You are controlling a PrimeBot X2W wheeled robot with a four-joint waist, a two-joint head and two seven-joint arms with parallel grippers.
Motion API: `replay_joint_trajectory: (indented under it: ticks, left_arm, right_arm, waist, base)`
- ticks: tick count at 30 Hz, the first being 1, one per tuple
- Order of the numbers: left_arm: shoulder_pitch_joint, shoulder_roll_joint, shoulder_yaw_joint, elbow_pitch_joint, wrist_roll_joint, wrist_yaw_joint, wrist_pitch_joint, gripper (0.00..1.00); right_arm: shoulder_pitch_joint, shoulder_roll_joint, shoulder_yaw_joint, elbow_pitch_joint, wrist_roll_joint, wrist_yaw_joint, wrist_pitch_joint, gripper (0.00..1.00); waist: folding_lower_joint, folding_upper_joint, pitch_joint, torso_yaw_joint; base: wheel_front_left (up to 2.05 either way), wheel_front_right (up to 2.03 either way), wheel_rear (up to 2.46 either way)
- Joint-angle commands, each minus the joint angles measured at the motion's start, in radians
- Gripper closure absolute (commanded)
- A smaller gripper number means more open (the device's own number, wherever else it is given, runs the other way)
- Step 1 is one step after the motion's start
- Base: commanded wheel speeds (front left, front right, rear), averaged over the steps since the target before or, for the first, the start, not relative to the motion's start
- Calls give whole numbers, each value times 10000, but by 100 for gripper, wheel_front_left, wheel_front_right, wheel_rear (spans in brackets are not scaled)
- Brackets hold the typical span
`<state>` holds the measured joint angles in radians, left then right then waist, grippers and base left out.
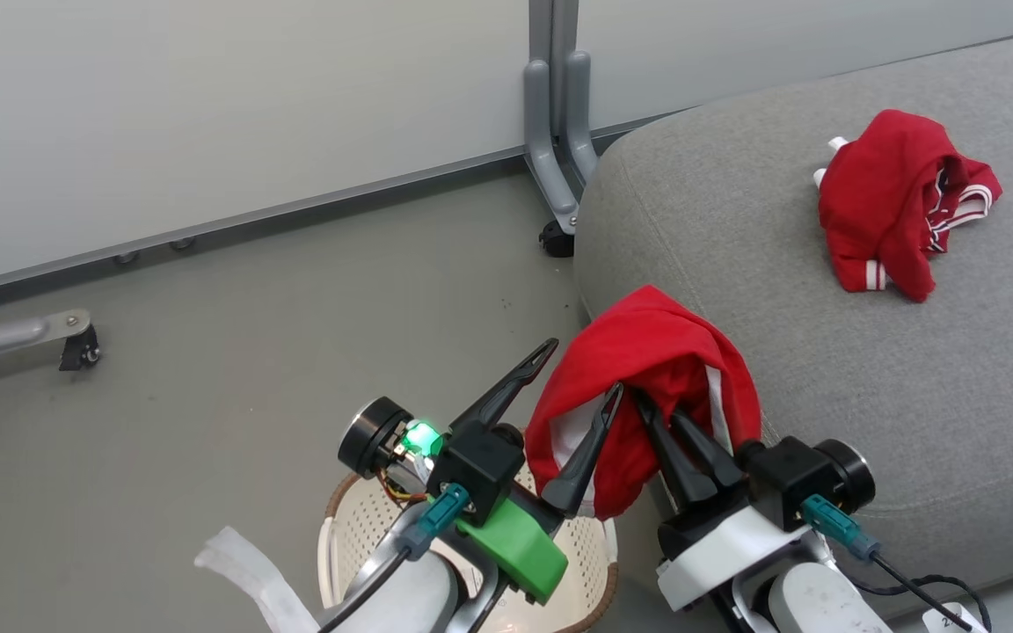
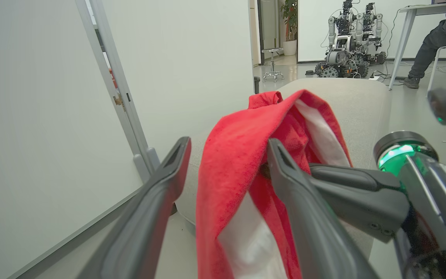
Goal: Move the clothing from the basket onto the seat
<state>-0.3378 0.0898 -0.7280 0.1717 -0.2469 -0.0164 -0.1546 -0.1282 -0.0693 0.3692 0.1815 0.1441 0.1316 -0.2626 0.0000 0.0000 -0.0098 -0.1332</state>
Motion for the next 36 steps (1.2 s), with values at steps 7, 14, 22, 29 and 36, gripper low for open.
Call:
replay_joint_trajectory:
  ticks: [7, 14, 22, 29, 36]
  left_arm:
    - [-288, 225, -6, -183, 6, 53, 102, 0]
    - [-495, 485, -9, -279, 108, 37, 282, 0]
    - [-1070, 465, -390, -198, 176, -433, 518, 0]
    - [-1566, 353, -685, 125, 157, -682, 427, 0]
    - [-1861, 677, -525, -222, 417, -344, 657, 0]
  right_arm:
    - [-130, 55, -868, -350, -269, -17, -32, 100]
    - [0, 123, -1351, -731, -406, -17, -34, 100]
    - [339, 193, -2224, -1333, -278, -16, -34, 100]
    - [354, 196, -2585, -1681, 31, -16, -34, 100]
    - [-1175, 195, -2901, -1781, 106, -16, -34, 100]
  waist:
    - [0, 0, 620, -1582]
    - [0, 0, 1214, -3213]
    - [0, 0, 2045, -4041]
    - [0, 0, 2620, -4061]
    - [0, 0, 3730, -3904]
  base:
    - [0, 0, 0]
    - [0, 0, 0]
    - [0, 0, 0]
    - [0, 0, 0]
    - [0, 0, 0]
